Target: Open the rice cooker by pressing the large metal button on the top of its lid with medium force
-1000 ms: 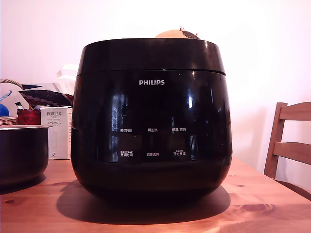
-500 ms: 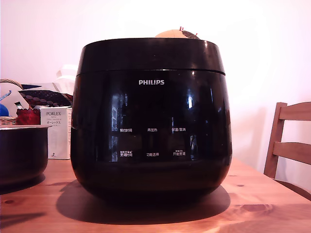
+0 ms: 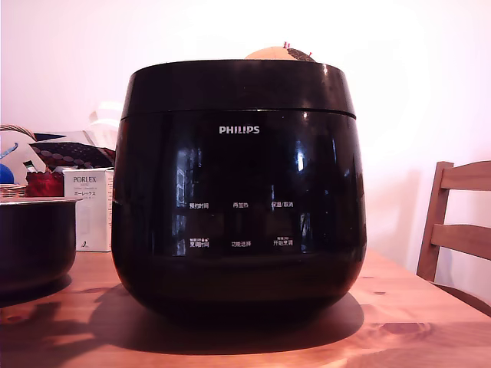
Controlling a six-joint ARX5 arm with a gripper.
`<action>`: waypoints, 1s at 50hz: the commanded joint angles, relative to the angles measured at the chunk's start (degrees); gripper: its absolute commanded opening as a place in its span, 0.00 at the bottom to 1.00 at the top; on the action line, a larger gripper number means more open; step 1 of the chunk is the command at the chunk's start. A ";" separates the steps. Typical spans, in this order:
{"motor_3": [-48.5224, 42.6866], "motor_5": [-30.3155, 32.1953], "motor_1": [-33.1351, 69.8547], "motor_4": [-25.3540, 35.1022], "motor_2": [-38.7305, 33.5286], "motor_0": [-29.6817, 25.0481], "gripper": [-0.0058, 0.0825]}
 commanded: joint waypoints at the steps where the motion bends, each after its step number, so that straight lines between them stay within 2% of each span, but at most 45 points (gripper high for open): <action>1: 1.40 -0.37 0.94 0.33 -0.42 -0.50 0.04; 20: 4.98 -0.35 4.44 0.74 -0.42 -2.60 0.04; 50: 4.39 -0.35 8.92 0.72 -0.42 -3.48 0.04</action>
